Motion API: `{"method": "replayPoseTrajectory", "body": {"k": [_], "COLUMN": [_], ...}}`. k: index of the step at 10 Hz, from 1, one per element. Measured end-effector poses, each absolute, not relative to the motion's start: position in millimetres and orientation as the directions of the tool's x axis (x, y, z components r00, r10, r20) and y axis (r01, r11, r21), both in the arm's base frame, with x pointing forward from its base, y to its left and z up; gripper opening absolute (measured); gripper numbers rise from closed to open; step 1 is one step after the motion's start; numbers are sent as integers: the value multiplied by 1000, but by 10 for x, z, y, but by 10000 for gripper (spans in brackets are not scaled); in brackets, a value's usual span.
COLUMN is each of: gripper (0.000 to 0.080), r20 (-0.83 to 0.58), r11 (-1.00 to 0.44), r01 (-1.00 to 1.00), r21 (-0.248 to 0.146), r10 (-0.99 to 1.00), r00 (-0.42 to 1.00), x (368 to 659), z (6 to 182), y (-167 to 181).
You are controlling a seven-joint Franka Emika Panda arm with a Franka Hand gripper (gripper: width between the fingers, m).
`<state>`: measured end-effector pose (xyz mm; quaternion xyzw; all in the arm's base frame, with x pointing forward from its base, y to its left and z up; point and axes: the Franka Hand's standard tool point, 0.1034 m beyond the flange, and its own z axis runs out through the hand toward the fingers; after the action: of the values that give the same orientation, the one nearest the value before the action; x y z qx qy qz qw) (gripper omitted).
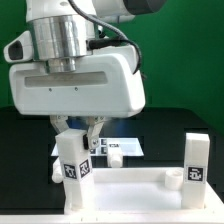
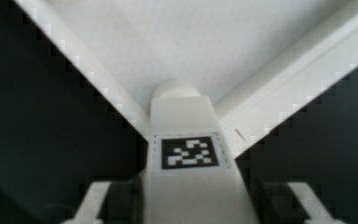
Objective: Assemble desk
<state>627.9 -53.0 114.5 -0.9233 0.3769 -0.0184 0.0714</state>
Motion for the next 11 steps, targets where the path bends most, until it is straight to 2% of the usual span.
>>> {"method": "replayPoseTrajectory", "body": {"k": [1,3,4,5,7,8,9,10,11], "gripper": [287,287,287,287,287,381,381,580,580], "r20": [-42,-107,-149,-183,-189,-188,-183,-170,-147], "r11": [-590,-156,19,120,193,178,131,-19,-202], "r01": [-795,-981,-994,-988,-978,-980,-987,-993,-969], "r21": [-139,-111,-104,-96,-82,-85,-93,-115,-145], "r10": [-799,-980,-989,-978,-966,-969,-977,-985,-964], "r00": [600,168,-4,-101,-175,-160,-113,38,223], "x": [6291,6316,6325,6329,6337,6336,6335,6324,6316], "z": [1144,1139,1130,1126,1123,1120,1119,1115,1124], "y": [-517,-455,-429,-425,-408,-410,-408,-405,-425]}}
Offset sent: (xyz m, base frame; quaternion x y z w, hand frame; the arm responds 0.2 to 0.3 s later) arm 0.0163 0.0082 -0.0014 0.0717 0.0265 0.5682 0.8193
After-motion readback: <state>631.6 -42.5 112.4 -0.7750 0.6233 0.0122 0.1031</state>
